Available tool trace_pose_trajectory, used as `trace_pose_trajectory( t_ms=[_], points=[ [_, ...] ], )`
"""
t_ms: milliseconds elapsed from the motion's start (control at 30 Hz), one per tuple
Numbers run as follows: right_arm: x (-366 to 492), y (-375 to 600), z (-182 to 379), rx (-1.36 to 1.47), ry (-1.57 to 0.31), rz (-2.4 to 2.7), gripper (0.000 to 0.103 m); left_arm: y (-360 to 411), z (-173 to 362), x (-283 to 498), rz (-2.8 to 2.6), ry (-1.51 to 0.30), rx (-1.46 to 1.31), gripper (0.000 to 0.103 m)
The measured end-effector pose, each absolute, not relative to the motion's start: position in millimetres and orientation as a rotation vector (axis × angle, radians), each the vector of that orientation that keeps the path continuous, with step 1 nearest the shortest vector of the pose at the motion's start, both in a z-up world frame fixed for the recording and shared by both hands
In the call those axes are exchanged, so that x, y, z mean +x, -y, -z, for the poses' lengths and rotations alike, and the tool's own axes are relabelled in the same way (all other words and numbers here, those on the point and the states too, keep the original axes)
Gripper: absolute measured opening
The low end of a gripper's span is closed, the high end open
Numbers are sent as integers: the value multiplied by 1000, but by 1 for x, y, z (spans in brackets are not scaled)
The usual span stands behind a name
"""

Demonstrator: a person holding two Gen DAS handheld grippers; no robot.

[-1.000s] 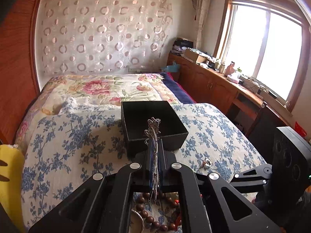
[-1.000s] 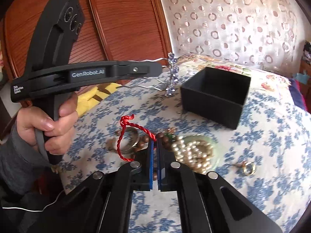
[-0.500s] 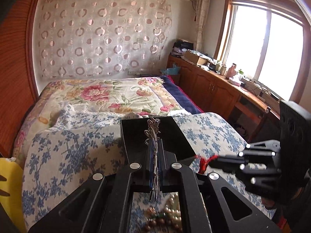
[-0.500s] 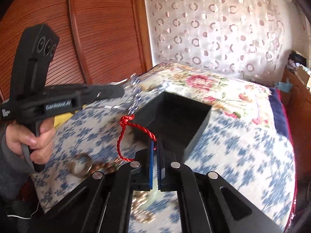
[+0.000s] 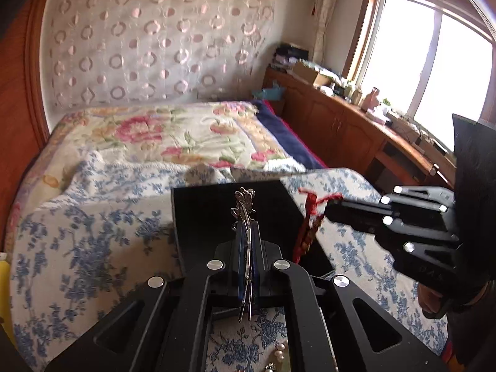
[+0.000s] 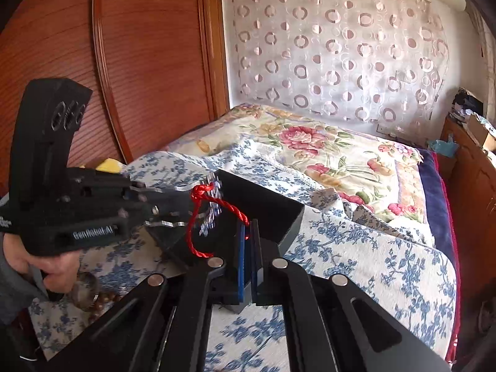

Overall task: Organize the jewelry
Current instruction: 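Lower the hair comb into the black box and open the left tool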

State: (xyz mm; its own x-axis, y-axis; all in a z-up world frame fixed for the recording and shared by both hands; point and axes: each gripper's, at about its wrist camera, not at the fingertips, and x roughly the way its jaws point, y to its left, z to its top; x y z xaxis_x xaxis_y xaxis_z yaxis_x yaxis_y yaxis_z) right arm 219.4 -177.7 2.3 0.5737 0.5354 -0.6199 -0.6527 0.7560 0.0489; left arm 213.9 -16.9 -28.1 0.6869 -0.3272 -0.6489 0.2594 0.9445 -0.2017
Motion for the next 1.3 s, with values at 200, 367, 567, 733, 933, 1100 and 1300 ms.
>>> trace_pose_trajectory(
  t_ms=[200,367,567,733,933,1100,1300],
  points=[
    [228,174,5,-190,-669,-712,4,16,43,228,350,-779,-129,3],
    [233,172,4,-203,-667,-700,4,18,42,240,369,-788,-138,3],
    [238,169,13,-228,-692,-694,4,9,28,234,320,-734,-105,18],
    [241,162,19,-254,-712,-691,4,-7,18,224,274,-709,-83,18],
    [247,156,26,-270,-739,-682,4,-22,14,220,244,-701,-87,18],
    [249,156,27,-283,-744,-660,4,-27,14,219,238,-704,-86,19],
    [258,151,32,-284,-771,-638,10,-33,15,206,220,-709,-69,20]
  ],
)
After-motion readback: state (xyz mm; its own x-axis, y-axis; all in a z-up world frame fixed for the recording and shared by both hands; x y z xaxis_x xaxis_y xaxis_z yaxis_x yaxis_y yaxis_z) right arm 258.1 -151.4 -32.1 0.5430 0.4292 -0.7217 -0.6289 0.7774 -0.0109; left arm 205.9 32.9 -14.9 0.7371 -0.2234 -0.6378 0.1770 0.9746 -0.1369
